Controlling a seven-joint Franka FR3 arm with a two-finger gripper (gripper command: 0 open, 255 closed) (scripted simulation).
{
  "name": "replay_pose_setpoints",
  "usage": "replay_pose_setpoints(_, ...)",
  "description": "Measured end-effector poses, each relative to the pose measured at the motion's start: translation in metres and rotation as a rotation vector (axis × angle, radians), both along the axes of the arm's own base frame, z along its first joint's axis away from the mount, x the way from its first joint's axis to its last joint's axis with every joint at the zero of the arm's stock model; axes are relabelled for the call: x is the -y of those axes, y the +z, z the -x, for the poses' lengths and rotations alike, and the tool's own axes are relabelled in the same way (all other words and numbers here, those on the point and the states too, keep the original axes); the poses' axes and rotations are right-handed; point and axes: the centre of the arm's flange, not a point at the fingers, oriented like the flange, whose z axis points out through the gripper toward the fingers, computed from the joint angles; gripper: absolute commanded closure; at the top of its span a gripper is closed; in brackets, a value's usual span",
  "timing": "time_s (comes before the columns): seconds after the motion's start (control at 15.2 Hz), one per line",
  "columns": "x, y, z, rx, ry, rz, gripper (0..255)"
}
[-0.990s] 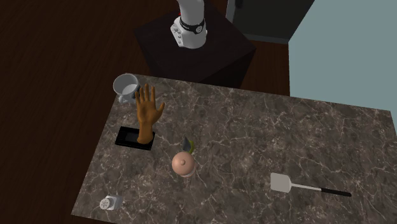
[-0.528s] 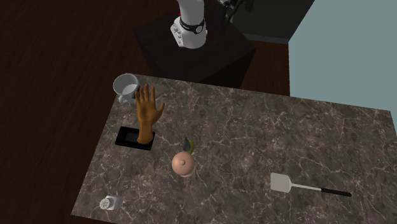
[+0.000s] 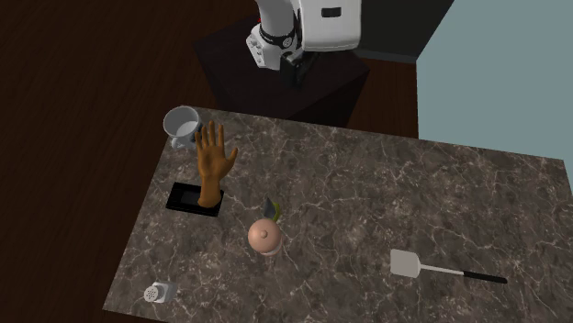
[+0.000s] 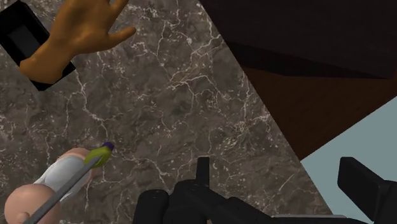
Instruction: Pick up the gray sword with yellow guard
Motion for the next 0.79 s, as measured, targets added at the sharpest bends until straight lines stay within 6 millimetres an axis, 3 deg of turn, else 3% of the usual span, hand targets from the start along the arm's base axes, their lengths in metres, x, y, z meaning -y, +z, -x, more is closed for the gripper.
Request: replay_pose_setpoints(0.79, 0.128, -0.025, -0.095, -0.037, 0.131, 0.001, 0)
